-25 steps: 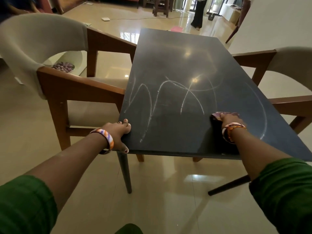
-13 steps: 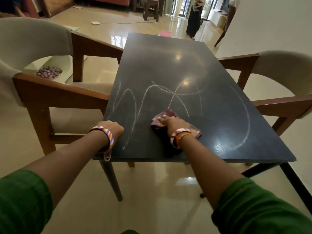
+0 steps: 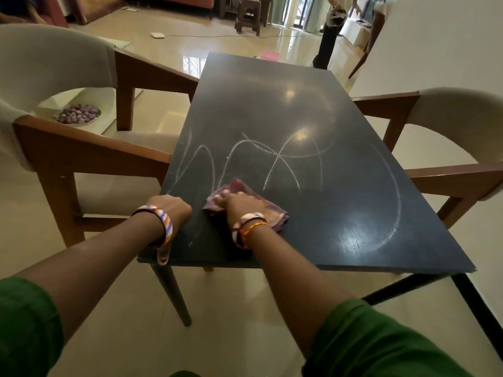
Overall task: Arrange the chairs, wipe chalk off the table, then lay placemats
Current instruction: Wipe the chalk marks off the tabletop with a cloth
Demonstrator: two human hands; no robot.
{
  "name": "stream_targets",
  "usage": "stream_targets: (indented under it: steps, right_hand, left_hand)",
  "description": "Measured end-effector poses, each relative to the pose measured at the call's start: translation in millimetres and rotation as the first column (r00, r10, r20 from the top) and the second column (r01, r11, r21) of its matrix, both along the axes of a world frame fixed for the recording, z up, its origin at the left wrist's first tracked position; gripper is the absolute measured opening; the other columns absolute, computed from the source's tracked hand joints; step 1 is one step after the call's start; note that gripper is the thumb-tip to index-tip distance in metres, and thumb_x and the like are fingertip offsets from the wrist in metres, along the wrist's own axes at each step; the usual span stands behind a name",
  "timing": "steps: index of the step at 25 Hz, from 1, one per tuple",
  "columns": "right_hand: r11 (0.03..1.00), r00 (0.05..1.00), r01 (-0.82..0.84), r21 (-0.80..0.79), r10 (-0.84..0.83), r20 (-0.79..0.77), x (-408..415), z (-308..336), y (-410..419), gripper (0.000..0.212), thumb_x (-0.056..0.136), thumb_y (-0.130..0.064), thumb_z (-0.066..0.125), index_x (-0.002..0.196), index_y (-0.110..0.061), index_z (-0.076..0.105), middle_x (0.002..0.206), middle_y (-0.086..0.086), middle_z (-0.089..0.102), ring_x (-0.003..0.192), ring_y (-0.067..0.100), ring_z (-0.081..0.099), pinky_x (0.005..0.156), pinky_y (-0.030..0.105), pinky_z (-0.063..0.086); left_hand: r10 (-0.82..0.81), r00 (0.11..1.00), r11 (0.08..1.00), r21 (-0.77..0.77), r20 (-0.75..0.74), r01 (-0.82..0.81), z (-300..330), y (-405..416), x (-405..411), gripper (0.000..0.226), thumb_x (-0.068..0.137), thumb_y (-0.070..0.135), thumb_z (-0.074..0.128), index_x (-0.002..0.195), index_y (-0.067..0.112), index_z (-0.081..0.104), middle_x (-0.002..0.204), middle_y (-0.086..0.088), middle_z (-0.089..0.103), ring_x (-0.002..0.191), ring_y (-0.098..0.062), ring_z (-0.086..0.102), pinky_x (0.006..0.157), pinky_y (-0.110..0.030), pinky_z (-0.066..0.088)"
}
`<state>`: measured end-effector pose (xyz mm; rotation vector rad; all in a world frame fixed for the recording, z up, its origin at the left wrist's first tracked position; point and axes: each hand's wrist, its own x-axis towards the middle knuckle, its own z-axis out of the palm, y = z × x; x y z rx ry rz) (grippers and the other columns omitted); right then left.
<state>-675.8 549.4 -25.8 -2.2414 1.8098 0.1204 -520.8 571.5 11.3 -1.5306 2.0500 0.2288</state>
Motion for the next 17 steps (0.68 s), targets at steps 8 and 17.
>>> stream_targets:
  steps: [8,17]
  right_hand:
    - [0.872,0.873,0.488,-0.033,-0.487,0.02,-148.1,17.5,-38.5,0.044,0.091,-0.023,0.058,0.131,-0.04,0.05,0.142,0.011,0.044,0.125,0.037,0.047,0.101,0.04,0.038]
    - [0.994,0.996,0.084,-0.063,-0.086,-0.021,-10.8,8.6,5.8,0.043,0.099,-0.022,0.042,0.142,-0.026,0.036,0.15,0.006,0.033,0.133,0.032,0.037,0.102,0.051,0.036]
  left_hand:
    - [0.082,0.993,0.996,0.024,-0.083,-0.08,-6.1,1.3,17.0,0.057,0.06,0.036,0.084,0.105,0.013,0.057,0.091,-0.001,0.058,0.089,-0.019,0.063,0.079,-0.026,0.053]
    - [-0.015,1.0,1.0,-0.014,-0.006,0.015,-4.4,-5.1,4.8,0.049,0.069,0.033,0.078,0.11,0.012,0.058,0.093,-0.003,0.06,0.082,-0.017,0.06,0.068,-0.021,0.045]
